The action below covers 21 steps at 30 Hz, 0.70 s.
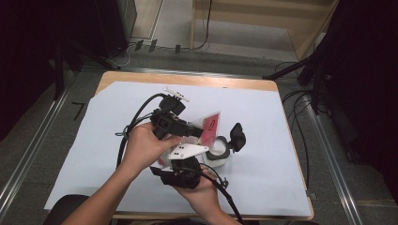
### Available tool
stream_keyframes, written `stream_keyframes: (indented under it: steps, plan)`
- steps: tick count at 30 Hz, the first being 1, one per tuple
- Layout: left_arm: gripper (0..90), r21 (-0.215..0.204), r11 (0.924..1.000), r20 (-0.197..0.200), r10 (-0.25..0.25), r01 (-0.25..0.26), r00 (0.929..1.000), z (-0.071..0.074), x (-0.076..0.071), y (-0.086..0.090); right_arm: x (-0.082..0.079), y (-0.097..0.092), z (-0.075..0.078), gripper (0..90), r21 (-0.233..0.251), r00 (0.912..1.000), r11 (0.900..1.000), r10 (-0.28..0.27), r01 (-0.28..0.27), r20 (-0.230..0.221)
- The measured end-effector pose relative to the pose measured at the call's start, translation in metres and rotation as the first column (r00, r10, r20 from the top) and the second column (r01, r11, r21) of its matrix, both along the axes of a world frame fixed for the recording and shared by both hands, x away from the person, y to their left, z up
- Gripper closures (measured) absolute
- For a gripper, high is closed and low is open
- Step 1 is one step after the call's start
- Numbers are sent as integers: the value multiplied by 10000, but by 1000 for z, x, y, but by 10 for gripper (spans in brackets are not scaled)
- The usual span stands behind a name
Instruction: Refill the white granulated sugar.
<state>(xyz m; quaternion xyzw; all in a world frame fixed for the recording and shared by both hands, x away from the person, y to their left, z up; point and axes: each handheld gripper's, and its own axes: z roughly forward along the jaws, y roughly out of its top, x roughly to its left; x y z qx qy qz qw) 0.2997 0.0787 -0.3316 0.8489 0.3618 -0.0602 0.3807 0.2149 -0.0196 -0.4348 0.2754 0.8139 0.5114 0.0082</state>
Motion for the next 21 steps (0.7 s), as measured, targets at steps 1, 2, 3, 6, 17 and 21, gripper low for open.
stream_keyframes:
  steps: [1, 2, 3, 6, 17, 21]
  plan:
    - [746, -62, 10000, -27, -7, 7, 10000, -1, 0, 0, 0, 0, 0, 632, 1, 10000, 10000, -9, 9, -10]
    - [746, -69, 10000, -44, -14, 14, 10000, -1, 0, 0, 0, 0, 0, 632, 9, 10000, 10000, -22, 22, -25]
    - [745, -19, 10000, -65, -61, 61, 10000, 0, 1, 0, 0, 0, 0, 633, 5, 10000, 10000, -32, 32, -27]
    - [743, -5, 10000, -44, -75, 75, 10000, -1, 2, 1, 0, 0, 0, 633, 6, 10000, 10000, -56, 56, -64]
    - [733, -41, 10000, -1, -24, 24, 10000, 2, -1, -1, 0, 0, 1, 634, 125, 9999, 9999, -97, 98, -43]
    - [731, -111, 9999, -9, -41, 41, 10000, 2, -1, 0, 0, 0, 1, 634, 193, 9999, 9997, -146, 147, -48]
